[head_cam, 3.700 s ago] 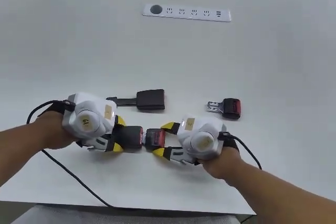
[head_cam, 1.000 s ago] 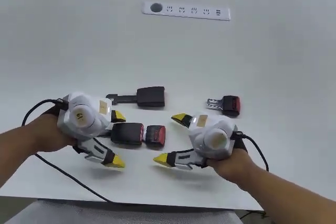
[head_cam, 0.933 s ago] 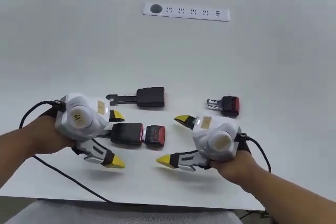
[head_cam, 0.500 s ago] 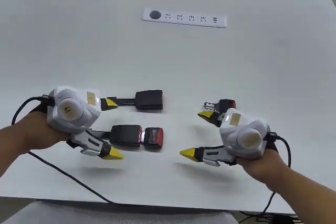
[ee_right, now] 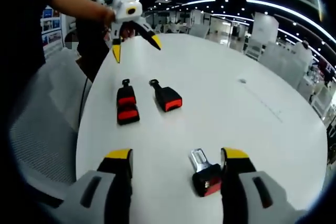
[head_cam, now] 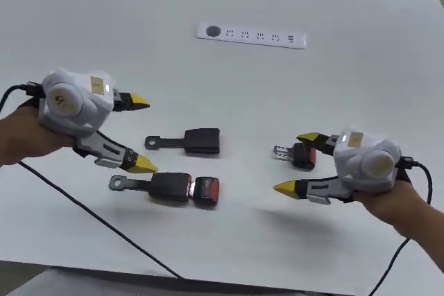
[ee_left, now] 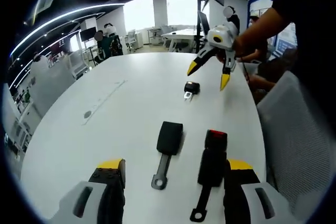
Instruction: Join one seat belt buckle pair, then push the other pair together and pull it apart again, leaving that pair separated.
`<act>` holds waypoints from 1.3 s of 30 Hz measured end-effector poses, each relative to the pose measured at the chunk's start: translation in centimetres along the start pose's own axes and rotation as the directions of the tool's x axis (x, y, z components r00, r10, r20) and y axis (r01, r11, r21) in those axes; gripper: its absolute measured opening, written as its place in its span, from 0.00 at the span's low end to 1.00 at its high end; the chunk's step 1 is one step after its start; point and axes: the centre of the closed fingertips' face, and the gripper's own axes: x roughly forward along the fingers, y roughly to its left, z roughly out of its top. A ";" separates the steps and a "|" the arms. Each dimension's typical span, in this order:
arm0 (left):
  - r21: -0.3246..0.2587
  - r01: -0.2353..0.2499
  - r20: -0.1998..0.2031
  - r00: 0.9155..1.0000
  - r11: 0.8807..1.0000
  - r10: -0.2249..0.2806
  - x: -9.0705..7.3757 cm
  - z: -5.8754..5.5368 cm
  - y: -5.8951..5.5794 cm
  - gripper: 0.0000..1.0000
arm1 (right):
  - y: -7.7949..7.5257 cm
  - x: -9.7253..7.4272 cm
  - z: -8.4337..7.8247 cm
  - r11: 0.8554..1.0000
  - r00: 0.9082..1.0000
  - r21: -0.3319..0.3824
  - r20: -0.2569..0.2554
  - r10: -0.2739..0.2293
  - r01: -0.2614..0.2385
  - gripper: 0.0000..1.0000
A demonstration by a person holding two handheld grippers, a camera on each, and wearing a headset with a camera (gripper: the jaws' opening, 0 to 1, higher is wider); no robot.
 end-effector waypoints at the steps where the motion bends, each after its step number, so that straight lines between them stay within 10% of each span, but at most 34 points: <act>1: -0.001 -0.002 0.004 1.000 1.000 0.002 -0.3 0.1 0.3 0.79 | -0.2 -0.3 0.2 1.000 1.000 -0.006 -0.001 0.001 -0.001 0.70; 16: -0.056 -0.115 0.168 0.978 0.992 0.123 -4.5 4.5 8.1 0.83 | -4.4 -2.3 0.1 1.000 1.000 -0.004 -0.013 -0.004 0.004 0.81; 22: 0.003 -0.035 0.012 0.999 0.999 0.035 -1.1 2.2 6.2 0.86 | -4.1 -1.9 -0.2 1.000 1.000 0.012 -0.021 0.001 -0.001 0.82; 39: 0.005 0.038 -0.007 0.999 0.999 -0.038 8.2 0.9 3.3 0.82 | -3.8 1.1 -2.7 0.995 0.994 0.063 -0.071 0.085 -0.080 0.85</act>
